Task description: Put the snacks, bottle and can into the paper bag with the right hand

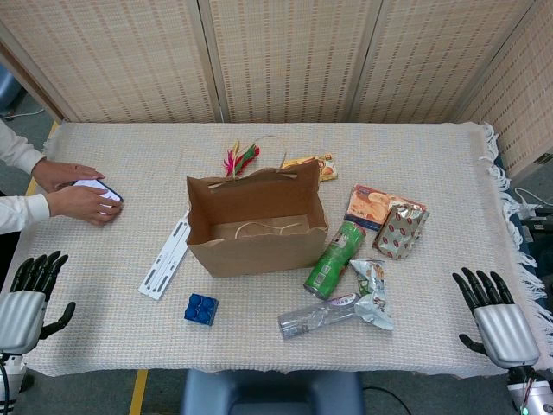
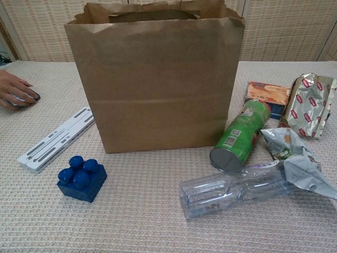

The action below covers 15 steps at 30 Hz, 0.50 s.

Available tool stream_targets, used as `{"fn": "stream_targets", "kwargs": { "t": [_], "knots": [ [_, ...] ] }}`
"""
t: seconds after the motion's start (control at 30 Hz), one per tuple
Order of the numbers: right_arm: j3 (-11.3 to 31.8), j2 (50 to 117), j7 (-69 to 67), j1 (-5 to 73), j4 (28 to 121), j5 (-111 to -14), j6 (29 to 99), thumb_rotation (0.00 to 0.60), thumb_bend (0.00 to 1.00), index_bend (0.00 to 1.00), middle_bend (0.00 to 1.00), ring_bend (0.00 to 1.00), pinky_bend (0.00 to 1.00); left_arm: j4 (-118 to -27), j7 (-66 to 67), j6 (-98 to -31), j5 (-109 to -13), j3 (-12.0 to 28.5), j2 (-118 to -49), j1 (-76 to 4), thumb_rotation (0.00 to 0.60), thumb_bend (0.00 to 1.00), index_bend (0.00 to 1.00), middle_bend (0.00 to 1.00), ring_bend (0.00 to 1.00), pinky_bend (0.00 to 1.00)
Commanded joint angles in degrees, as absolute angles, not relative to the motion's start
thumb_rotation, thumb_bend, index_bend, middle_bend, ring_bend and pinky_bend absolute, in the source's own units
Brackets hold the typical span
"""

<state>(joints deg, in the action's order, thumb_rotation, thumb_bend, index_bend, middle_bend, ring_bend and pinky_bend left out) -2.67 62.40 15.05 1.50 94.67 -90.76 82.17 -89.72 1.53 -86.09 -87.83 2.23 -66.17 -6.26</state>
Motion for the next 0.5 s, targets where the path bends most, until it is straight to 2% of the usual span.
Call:
{"fn": "stream_targets", "kwargs": {
  "t": [0.03,0.3,0.5],
  "knots": [
    [-2.7,62.4,15.0,1.5,94.6,-90.9,82.2,0.600,0.00,0.00,0.00,0.00,0.00,-89.8,1.5,-86.1,-87.9,2.2,-66.2,-6.2,0.600,0.37,0.00,0.00,0.00,0.00],
    [-3.7,62.1,13.0,2.2,94.0,-93.4,81.6,0.600,0.00,0.00,0.00,0.00,0.00,-89.7,1.6,-86.0,-87.8,2.2,-66.2,-6.3,0.600,0.37,0.00,0.00,0.00,0.00],
    [-5.0,61.9,11.8,4.8,94.9,-95.1,76.8,0.600,0.00,0.00,0.00,0.00,0.00,-89.9,1.9,-85.8,-87.5,2.4,-66.2,-6.4,0.600,0.37,0.00,0.00,0.00,0.00]
  ]
}}
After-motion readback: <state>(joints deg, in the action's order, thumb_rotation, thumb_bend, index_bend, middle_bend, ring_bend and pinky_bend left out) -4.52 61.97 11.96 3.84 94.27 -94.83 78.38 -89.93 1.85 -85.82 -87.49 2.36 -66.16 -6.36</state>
